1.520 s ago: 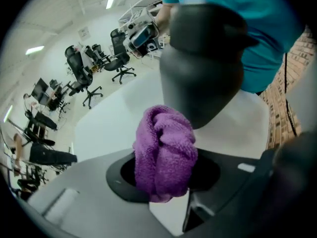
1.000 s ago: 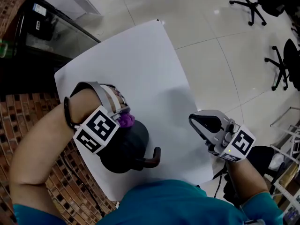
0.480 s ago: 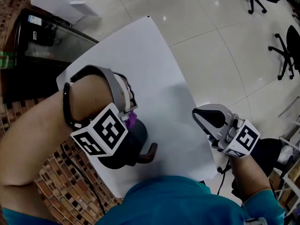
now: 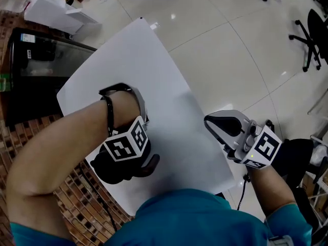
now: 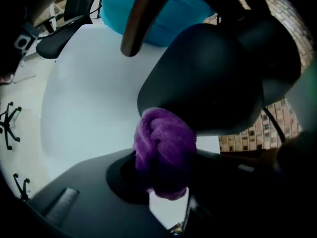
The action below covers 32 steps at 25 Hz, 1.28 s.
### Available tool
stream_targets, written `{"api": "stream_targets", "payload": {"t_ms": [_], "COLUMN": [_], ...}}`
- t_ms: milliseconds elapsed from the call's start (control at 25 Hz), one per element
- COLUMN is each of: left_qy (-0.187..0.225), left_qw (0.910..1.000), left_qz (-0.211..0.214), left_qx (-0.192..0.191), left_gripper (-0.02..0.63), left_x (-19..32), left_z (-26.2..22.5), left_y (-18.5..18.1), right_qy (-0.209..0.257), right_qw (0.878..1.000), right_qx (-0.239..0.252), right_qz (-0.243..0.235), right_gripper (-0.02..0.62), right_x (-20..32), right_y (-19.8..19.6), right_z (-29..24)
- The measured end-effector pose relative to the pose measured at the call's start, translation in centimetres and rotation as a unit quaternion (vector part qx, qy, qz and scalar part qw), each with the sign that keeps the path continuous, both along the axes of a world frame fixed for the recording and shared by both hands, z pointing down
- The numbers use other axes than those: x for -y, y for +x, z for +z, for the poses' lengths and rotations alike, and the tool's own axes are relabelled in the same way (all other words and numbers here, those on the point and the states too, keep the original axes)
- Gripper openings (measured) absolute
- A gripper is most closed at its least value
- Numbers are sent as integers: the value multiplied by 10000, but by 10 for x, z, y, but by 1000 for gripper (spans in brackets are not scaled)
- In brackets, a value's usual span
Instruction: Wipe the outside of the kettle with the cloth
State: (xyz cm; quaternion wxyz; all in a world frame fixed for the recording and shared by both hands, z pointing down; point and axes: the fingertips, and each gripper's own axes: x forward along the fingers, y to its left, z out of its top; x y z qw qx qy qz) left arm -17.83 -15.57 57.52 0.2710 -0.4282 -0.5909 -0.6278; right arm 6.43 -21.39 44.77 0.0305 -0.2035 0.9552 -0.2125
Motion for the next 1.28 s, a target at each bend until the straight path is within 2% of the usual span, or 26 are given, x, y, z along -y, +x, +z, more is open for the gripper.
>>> {"api": "stream_targets", "payload": {"t_ms": [80, 120, 160, 200, 240, 320, 360, 400, 440, 600, 640, 720, 800, 920, 1000, 1080, 1160, 1200, 1280], "left_qy": [-15, -58, -137, -235, -323, -452, -577, -727, -855, -1387, -1489, -1459, -1320, -1122, -887, -607, -452, -478, -787], "left_qw": [9990, 9954, 9861, 9680, 9404, 8700, 8386, 8165, 8043, 7754, 7689, 7648, 7633, 7532, 7492, 7513, 7608, 7680, 7791], "left_qz": [-451, -954, -1656, -2497, -3384, -4892, -5382, -5669, -5798, -6024, -6061, -6061, -6016, -5962, -5934, -5909, -5841, -5780, -5653], "left_qx": [63, 78, 81, 85, 130, 411, 611, 817, 983, 1292, 1390, 1625, 1949, 2542, 2806, 2877, 2792, 2718, 2592], "left_gripper": [166, 166, 166, 166, 166, 167, 167, 167, 167, 167, 167, 167, 167, 166, 166, 166, 166, 166, 165], "left_x": [0, 2, 5, 10, 17, 28, 27, 21, 13, -13, -18, -22, -23, -23, -20, -16, -14, -15, -21], "left_z": [7, 6, 0, -9, -20, -40, -46, -50, -51, -57, -57, -49, -39, -27, -16, -3, 5, 3, -15], "left_y": [3, 7, 15, 25, 35, 54, 60, 62, 61, 73, 78, 81, 79, 75, 72, 68, 66, 67, 75], "right_qy": [-29, -49, -82, -128, -181, -272, -301, -319, -330, -351, -354, -366, -407, -478, -496, -498, -491, -481, -450], "right_qw": [10000, 9999, 9998, 9996, 9992, 9986, 9983, 9981, 9980, 9977, 9976, 9975, 9974, 9973, 9972, 9971, 9971, 9971, 9971], "right_qx": [40, 76, 125, 185, 246, 334, 359, 379, 399, 452, 452, 452, 447, 425, 424, 437, 442, 441, 453], "right_qz": [61, 102, 149, 197, 244, 319, 345, 361, 370, 371, 377, 392, 389, 357, 357, 367, 385, 397, 425], "right_gripper": [5, 5, 5, 5, 4, 5, 5, 5, 5, 5, 5, 5, 5, 5, 3, 5, 5, 5, 5], "right_x": [0, 0, 0, 0, 1, 2, 2, 1, 0, -6, -7, -8, -9, -12, -14, -14, -14, -14, -13], "right_y": [7, 10, 13, 16, 19, 26, 29, 30, 31, 32, 33, 33, 32, 31, 32, 33, 33, 34, 36], "right_z": [-1, -2, -3, -3, -4, -4, -4, -4, -4, -2, -2, -2, -1, 1, 1, 1, 0, -1, -5]}}
